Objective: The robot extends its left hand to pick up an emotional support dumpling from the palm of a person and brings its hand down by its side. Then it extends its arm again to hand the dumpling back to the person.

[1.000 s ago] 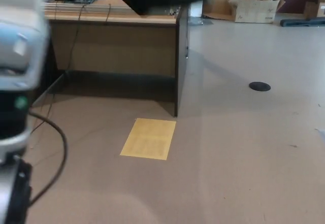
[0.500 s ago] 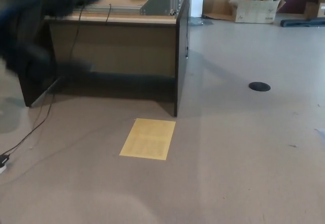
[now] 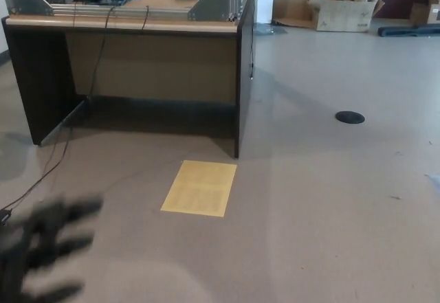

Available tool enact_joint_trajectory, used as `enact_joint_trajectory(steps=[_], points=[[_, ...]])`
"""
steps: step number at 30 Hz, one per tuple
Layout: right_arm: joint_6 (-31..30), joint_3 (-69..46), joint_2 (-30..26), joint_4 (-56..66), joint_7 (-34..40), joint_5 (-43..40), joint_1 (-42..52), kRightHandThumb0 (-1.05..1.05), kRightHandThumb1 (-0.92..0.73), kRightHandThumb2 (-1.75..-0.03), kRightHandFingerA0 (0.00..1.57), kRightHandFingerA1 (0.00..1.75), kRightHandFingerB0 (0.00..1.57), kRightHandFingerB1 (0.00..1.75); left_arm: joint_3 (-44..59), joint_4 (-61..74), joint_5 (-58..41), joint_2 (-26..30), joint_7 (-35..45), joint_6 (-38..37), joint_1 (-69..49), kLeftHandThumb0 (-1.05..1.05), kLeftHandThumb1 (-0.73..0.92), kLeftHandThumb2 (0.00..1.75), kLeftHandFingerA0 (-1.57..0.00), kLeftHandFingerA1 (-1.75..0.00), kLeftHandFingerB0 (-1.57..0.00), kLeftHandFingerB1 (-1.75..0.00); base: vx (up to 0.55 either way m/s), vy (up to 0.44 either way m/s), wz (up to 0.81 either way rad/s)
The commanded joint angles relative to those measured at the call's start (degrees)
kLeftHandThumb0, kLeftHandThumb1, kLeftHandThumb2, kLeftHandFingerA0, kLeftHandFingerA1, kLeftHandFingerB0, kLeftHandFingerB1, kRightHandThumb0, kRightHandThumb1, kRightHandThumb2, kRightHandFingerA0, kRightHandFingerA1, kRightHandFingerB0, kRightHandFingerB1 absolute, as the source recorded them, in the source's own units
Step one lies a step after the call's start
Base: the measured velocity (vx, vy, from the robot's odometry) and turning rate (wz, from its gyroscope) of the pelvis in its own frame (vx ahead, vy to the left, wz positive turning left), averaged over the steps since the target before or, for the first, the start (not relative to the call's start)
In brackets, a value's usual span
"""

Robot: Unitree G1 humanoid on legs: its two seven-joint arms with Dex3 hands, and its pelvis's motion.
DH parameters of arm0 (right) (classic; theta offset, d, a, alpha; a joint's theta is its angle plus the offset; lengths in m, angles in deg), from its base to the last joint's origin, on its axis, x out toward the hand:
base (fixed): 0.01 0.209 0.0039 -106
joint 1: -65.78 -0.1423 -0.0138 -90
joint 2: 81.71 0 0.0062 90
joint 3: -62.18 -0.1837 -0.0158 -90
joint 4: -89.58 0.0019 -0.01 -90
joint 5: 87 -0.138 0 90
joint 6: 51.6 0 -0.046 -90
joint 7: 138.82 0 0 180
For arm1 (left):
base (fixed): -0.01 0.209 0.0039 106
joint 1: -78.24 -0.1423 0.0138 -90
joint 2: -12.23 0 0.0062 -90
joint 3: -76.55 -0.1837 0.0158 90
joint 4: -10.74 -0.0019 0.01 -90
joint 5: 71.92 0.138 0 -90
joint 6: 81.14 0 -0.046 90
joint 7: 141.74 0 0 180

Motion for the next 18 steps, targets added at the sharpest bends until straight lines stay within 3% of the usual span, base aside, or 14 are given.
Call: enact_joint_trajectory(steps=[1,2,18], points=[[5.9,-0.8,-0.1,-0.2,0.8,-1.2,6.2,-0.34,-0.57,-0.56,0.84,0.52,0.6,0.41,7.5,-21.9,4.1,-7.5,-21.3,-33.4,-21.8,-0.32,0.29,0.87,-0.03,-0.48,0.0,-0.46,0.0,0.0,0.0],[5.5,-0.9,0.0,0.0,1.0,-1.2,6.4,-0.35,-0.57,-0.57,0.84,0.51,0.57,0.41,6.9,-22.0,5.3,-7.2,-22.9,-33.4,-21.7,-0.55,0.49,0.55,-0.25,-0.36,-0.19,-0.28,0.0,0.0,0.0],[4.2,-1.7,0.5,0.1,1.4,-1.5,4.3,-0.34,-0.56,-0.57,0.82,0.51,0.56,0.4,2.4,-27.2,8.2,-3.5,-29.7,-37.8,-18.6,-0.62,0.5,0.55,-0.24,-0.36,-0.19,-0.28,0.0,0.0,0.0]])
